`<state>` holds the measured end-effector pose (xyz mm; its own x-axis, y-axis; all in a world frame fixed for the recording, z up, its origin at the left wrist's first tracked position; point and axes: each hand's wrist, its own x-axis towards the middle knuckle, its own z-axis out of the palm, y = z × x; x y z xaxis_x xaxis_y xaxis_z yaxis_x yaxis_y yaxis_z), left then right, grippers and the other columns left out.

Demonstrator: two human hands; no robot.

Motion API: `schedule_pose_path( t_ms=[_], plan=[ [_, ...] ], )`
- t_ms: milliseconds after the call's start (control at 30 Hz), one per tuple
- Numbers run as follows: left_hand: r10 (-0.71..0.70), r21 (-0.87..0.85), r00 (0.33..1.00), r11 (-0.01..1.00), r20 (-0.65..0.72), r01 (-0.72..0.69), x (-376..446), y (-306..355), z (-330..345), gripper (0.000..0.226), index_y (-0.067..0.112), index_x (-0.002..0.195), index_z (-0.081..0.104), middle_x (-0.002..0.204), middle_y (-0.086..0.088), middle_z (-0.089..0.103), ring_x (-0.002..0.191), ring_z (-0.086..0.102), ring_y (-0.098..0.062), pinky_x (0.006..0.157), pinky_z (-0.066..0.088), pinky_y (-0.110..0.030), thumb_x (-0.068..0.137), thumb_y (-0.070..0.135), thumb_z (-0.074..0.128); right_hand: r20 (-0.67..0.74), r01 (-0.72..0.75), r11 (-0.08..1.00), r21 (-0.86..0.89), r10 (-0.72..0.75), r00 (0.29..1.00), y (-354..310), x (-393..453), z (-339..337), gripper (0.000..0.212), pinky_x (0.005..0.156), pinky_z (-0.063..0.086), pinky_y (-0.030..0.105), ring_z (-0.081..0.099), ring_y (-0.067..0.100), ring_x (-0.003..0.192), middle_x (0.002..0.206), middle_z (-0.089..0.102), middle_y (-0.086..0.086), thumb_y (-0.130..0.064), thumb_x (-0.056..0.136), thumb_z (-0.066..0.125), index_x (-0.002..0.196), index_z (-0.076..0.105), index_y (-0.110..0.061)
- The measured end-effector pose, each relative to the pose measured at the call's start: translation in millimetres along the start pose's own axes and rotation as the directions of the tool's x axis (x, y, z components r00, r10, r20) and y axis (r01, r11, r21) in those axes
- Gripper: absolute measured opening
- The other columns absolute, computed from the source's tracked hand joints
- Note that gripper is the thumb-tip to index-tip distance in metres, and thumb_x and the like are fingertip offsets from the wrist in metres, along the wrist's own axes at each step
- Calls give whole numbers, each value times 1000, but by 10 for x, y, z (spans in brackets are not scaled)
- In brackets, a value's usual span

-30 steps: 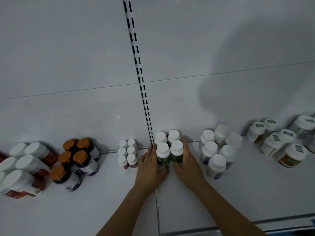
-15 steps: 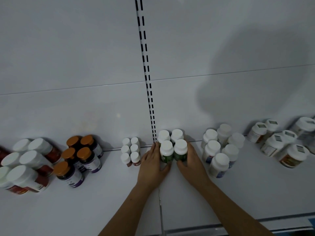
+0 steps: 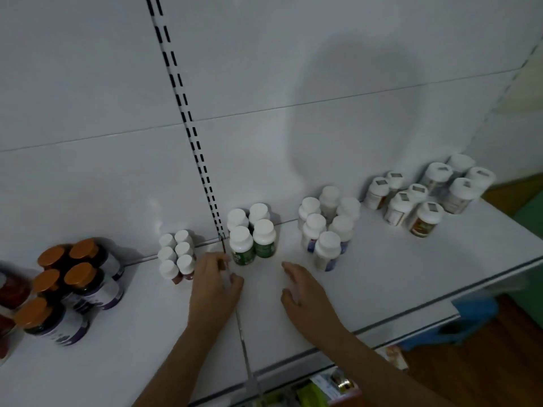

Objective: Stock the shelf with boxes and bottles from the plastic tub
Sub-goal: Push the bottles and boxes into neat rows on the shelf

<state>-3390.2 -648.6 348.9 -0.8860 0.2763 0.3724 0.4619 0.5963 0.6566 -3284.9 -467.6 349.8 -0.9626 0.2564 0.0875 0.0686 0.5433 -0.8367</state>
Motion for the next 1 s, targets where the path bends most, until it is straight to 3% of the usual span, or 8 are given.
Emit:
schedule_pose_path(
  t_ms=[67,200,367,467,667,733,867,1000],
  plan=[
    [95,-12,995,995,38,-95,-68,111,-46,25,22,90,51,85,6,48,77,45,-5,66,41,-22,77,7,66,-59,17,1000,-15,-18,998,67,-222,-194,38,102,44,22,55,-4,111,122,59,-9,-17,92,47,128,56,-22],
    [322,-81,931,946,173,-313,-197,437,117,11,23,89,58,84,11,49,74,45,-1,65,41,-17,81,25,51,-264,-55,992,-111,24,964,181,-382,-683,23,76,50,17,64,6,84,91,65,-15,-20,91,48,105,61,-33],
    [329,-250,935,924,134,-290,-237,955,561,48,13,132,50,115,3,45,105,48,-8,92,41,-16,85,22,60,-413,-132,975,-179,48,909,399,-289,-1071,40,86,50,21,59,6,95,119,59,-10,-8,94,58,130,54,-24],
    [172,-220,978,965,115,-144,-203,1137,802,85,6,150,29,138,0,30,132,30,-20,108,25,-20,80,23,75,-384,-173,967,-188,90,919,506,-164,-1223,60,92,41,11,51,8,110,136,48,-1,-17,93,65,146,38,-17],
    [44,-102,966,995,256,-18,38,1147,1196,115,4,155,-3,160,-16,16,148,16,-31,120,19,-41,80,44,75,-184,-178,959,-219,138,973,600,298,-1495,95,119,27,36,25,13,146,163,19,-1,-41,88,70,158,10,-18],
    [35,-96,959,995,281,-8,138,1094,1283,115,9,155,-2,157,-15,29,143,32,-32,116,31,-48,77,52,70,-88,-143,972,-186,129,988,558,502,-1537,97,117,29,32,26,5,145,162,24,-6,-48,84,72,157,14,-22],
    [43,-14,957,999,285,-40,310,1032,1380,93,8,148,29,140,-9,48,128,50,-27,103,44,-48,76,58,60,1,-27,1000,-13,27,1000,556,856,-1551,68,90,41,9,52,-11,112,123,55,-17,-28,80,82,134,42,-17],
    [65,49,963,996,263,-80,399,1069,1418,86,16,148,32,140,0,49,128,50,-19,103,42,-43,77,54,60,74,91,993,-75,-85,994,705,1029,-1614,102,94,30,-2,43,-4,121,144,47,0,-40,75,84,149,23,-3]
  ],
)
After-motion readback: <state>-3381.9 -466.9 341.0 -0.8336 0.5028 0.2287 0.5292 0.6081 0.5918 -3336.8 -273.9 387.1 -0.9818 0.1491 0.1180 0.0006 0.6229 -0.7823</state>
